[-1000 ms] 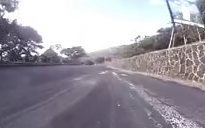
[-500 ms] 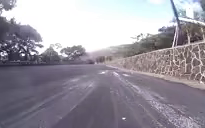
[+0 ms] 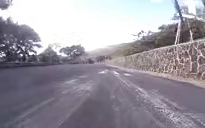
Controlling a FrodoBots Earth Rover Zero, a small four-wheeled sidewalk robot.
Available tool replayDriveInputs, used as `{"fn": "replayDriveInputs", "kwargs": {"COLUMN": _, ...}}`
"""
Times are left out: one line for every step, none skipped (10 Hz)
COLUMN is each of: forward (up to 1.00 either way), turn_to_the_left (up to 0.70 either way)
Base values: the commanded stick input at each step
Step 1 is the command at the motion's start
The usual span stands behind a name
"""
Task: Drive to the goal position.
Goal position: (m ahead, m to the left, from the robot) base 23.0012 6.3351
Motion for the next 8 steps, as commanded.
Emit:
{"fn": "replayDriveInputs", "kwargs": {"forward": 0.70, "turn_to_the_left": 0.00}}
{"fn": "replayDriveInputs", "kwargs": {"forward": 0.70, "turn_to_the_left": 0.00}}
{"fn": "replayDriveInputs", "kwargs": {"forward": 0.70, "turn_to_the_left": 0.00}}
{"fn": "replayDriveInputs", "kwargs": {"forward": 0.70, "turn_to_the_left": 0.00}}
{"fn": "replayDriveInputs", "kwargs": {"forward": 0.70, "turn_to_the_left": 0.00}}
{"fn": "replayDriveInputs", "kwargs": {"forward": 0.70, "turn_to_the_left": 0.00}}
{"fn": "replayDriveInputs", "kwargs": {"forward": 0.70, "turn_to_the_left": 0.00}}
{"fn": "replayDriveInputs", "kwargs": {"forward": 0.70, "turn_to_the_left": 0.00}}
